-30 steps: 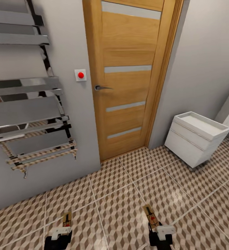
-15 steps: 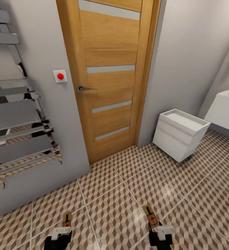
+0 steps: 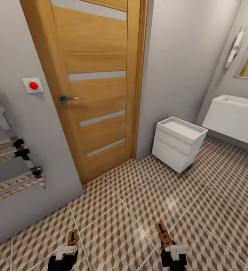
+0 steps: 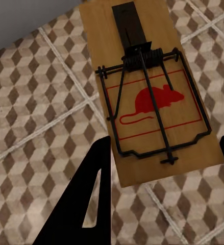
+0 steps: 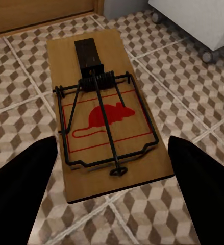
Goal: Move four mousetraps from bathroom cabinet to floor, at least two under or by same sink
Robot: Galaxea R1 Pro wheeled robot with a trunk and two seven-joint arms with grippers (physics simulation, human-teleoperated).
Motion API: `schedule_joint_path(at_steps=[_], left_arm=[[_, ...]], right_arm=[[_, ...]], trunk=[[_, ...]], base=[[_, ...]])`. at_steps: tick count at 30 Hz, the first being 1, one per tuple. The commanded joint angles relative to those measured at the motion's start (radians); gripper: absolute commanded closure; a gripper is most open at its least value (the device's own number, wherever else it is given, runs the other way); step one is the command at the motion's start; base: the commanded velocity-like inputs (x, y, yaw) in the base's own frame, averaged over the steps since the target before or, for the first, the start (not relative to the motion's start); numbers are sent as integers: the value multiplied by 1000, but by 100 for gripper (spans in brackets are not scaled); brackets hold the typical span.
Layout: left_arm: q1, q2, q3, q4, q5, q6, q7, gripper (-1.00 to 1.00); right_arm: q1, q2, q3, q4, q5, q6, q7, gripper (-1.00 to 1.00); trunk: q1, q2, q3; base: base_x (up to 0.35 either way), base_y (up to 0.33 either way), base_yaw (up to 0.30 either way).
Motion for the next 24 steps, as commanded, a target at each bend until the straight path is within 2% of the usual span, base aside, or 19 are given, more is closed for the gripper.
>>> schedule_joint_path(at_steps=[1, 24], left_arm=[[0, -1, -8, 3, 6, -4, -3, 100], [-1, -1, -8, 3, 6, -4, -3, 100]], right_arm=[[-1, 0, 5, 1, 3, -1, -9, 100], [-1, -2, 5, 2, 3, -1, -9, 100]], trunk=[[0, 0, -1], [0, 0, -1]], base=[[131, -80, -230], [138, -113, -230]])
